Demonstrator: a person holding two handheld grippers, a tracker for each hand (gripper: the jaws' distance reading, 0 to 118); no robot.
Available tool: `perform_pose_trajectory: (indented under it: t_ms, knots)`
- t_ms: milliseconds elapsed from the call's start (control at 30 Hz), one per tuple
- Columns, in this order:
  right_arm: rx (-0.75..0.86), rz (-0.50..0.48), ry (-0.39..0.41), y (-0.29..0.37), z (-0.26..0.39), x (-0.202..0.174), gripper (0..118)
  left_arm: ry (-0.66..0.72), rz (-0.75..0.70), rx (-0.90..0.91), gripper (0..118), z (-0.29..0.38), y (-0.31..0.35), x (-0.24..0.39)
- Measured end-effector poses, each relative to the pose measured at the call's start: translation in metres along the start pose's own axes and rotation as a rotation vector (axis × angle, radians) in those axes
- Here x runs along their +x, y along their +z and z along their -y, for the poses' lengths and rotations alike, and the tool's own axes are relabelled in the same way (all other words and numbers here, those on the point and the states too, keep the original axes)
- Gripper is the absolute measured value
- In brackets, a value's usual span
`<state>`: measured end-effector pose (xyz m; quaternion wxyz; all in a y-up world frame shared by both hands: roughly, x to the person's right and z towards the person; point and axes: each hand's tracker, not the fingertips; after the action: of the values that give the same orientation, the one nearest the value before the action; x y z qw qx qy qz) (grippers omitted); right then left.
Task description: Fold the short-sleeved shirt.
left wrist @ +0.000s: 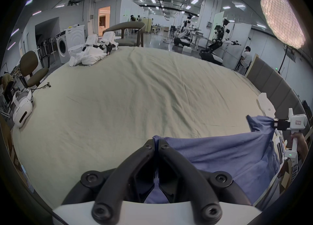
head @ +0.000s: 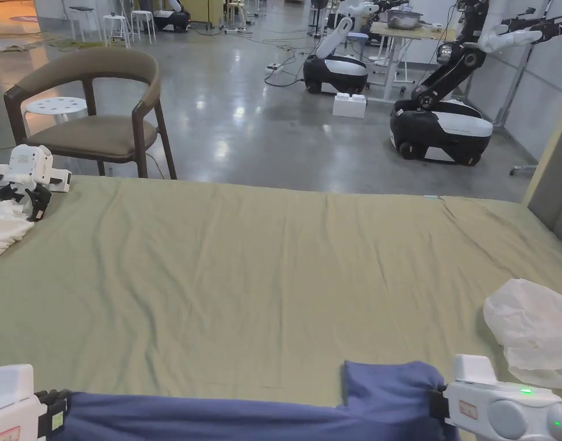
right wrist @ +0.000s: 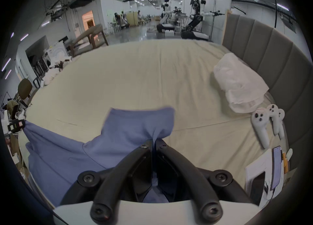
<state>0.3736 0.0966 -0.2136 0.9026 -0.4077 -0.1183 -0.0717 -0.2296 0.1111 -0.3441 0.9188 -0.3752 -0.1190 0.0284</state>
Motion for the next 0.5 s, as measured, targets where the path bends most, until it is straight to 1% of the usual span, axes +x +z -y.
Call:
perform_pose_trajectory:
  t_ms: [167,300,500]
  knots:
    - [0.07,-0.029,0.009,0.069,0.017,0.003,1,0.033,0.048,0.061,0,0.005,0.039,-0.01]
    - [0.101,-0.033,0.034,0.106,0.039,0.003,1,0.007,0.065,0.081,0,0.021,0.066,-0.014]
    - [0.061,-0.012,0.115,0.137,0.084,-0.001,1,-0.048,0.079,0.064,0,0.063,0.09,-0.022]
